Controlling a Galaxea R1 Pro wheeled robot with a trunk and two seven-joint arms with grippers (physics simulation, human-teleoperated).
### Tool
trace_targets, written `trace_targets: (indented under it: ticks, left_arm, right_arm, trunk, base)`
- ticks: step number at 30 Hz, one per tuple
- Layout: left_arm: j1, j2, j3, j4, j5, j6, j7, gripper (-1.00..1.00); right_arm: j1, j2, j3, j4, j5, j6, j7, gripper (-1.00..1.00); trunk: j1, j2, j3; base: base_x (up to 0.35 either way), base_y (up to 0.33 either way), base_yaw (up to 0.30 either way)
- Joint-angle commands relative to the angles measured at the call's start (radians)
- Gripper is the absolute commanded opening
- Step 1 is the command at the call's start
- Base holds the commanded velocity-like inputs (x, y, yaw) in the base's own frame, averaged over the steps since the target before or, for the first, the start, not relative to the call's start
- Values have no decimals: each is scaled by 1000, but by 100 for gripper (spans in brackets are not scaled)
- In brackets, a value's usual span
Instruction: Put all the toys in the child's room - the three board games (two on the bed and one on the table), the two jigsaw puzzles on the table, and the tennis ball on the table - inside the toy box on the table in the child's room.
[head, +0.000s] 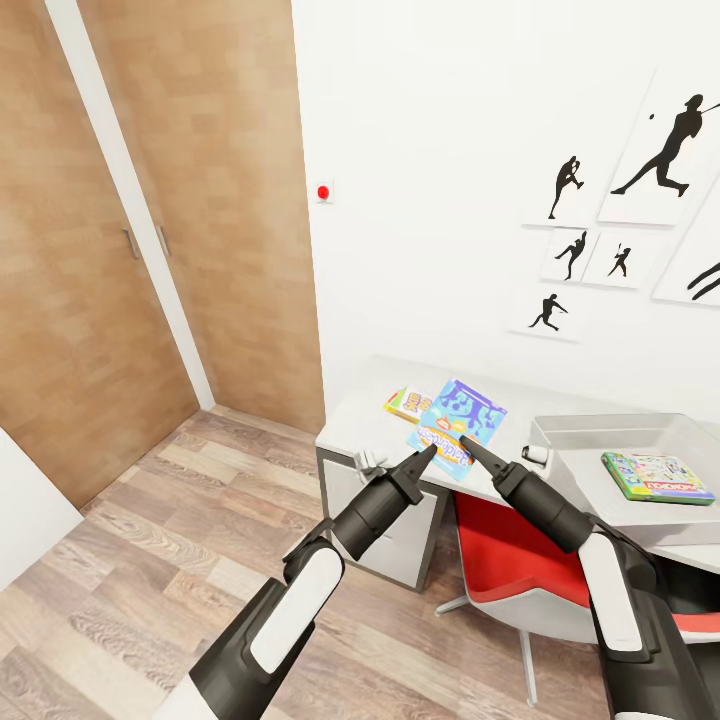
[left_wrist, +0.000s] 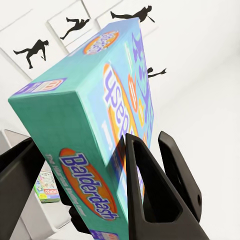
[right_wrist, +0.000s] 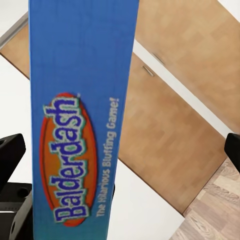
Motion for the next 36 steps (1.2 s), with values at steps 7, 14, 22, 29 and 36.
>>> trace_targets:
  ticks: [7, 14, 22, 29, 36]
  left_arm:
    - [-1, 0, 1, 1, 10, 8, -3, -100]
    - [-1, 1, 1, 3, 10, 8, -3, -100]
    - [-1, 1, 1, 3, 11, 10, -3, -100]
    - [-1, 1, 1, 3, 12, 13, -3, -100]
    - [-2, 0, 1, 3, 12, 17, -3, -100]
  right_arm:
    - [-1, -2, -1, 0, -6, 7, 1, 100]
    - [-1, -4, -1, -1, -5, 9, 2, 100]
    - [-1, -6, -1, -1, -5, 11, 2, 100]
    - [-1, -8, -2, -3, -3, 12, 3, -100]
    - [-1, -8, -2, -4, -3, 11, 4, -100]
  trunk:
    - [1, -2, -2]
    - [1, -2, -2]
    - [1, -2, -2]
    - [1, -2, -2]
    - [1, -2, -2]
  base:
    - [0, 0, 0]
    - [0, 0, 0]
    - [0, 0, 0]
    - [0, 0, 0]
    - [0, 0, 0]
